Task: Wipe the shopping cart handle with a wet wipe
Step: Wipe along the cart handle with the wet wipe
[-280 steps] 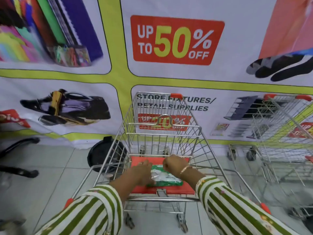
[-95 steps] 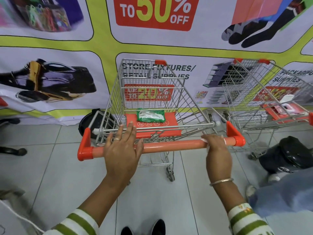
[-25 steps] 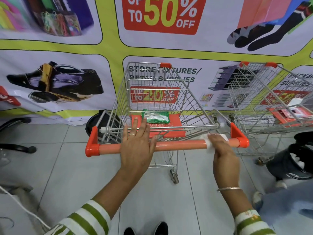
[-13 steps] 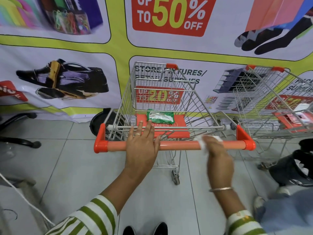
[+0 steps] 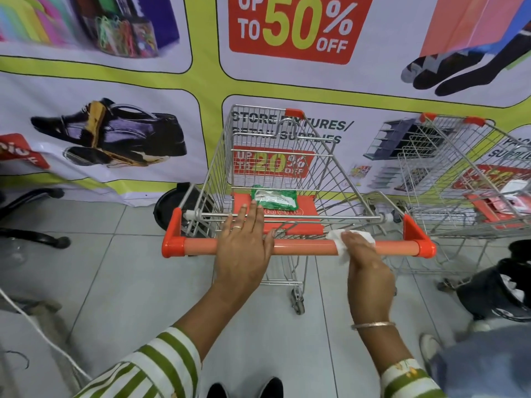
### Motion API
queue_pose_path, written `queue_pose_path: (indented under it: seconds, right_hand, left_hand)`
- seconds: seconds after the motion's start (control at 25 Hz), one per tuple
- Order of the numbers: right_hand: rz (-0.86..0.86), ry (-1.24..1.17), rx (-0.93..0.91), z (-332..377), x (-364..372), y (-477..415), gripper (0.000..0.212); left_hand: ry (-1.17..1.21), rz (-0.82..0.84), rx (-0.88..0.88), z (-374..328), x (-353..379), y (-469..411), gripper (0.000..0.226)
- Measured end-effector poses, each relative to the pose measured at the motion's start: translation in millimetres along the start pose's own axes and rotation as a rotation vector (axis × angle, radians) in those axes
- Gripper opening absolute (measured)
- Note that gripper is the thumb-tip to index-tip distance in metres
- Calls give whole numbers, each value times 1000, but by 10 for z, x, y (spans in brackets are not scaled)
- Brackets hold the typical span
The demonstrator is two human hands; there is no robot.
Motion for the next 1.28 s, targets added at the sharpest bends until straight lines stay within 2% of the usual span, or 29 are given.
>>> queue_pose_path:
  seconds: [0.08, 0.2, 0.28, 0.44, 0.56, 0.72, 0.84, 0.92, 1.04, 1.12, 1.2, 1.28]
  right_hand:
    - [25, -10, -36, 262, 165, 56, 35]
    - [116, -48, -224, 772, 437, 240, 41]
    - [141, -37, -299, 694, 399, 194, 43]
    - [77, -38, -70, -29, -1, -45, 33]
    - [-11, 2, -2, -98, -3, -50, 34]
    - [142, -105, -148, 758, 494, 194, 30]
    - [150, -116, -347, 1050, 587, 240, 29]
    - [191, -175, -303, 813, 422, 157, 25]
    - [112, -101, -139, 295, 121, 16, 24]
    - [73, -69, -64, 236, 101, 3, 22]
    - [81, -53, -95, 474, 271, 83, 25]
    - [140, -53, -209, 728, 403, 195, 36]
  left_hand:
    - [4, -5, -6, -13, -3, -1, 56]
    - [12, -5, 4, 16, -23, -6, 54]
    - [15, 9, 14, 27, -30, -15, 54]
    - [-22, -18, -45, 189, -75, -29, 53]
    - [-60, -33, -96, 365, -107, -1, 51]
    - [-47, -28, -92, 347, -108, -3, 50]
    - [-42, -22, -90, 364, -104, -3, 49]
    - [-12, -29, -104, 361, -114, 3, 53]
    - [12, -20, -115, 309, -112, 24, 56]
    - [22, -15, -116, 291, -110, 32, 55]
    - [23, -14, -113, 290, -117, 31, 54]
    - [32, -3, -113, 301, -122, 30, 53]
Point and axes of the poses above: each hand's wrist, its own y-axis away from the middle knuckle, its own x-axis out of the palm, z = x × y, the point moved 1 cm from there along -y, towards the middle knuckle, and after that the axes turned 1 degree about -y, right-handed, at the moved point
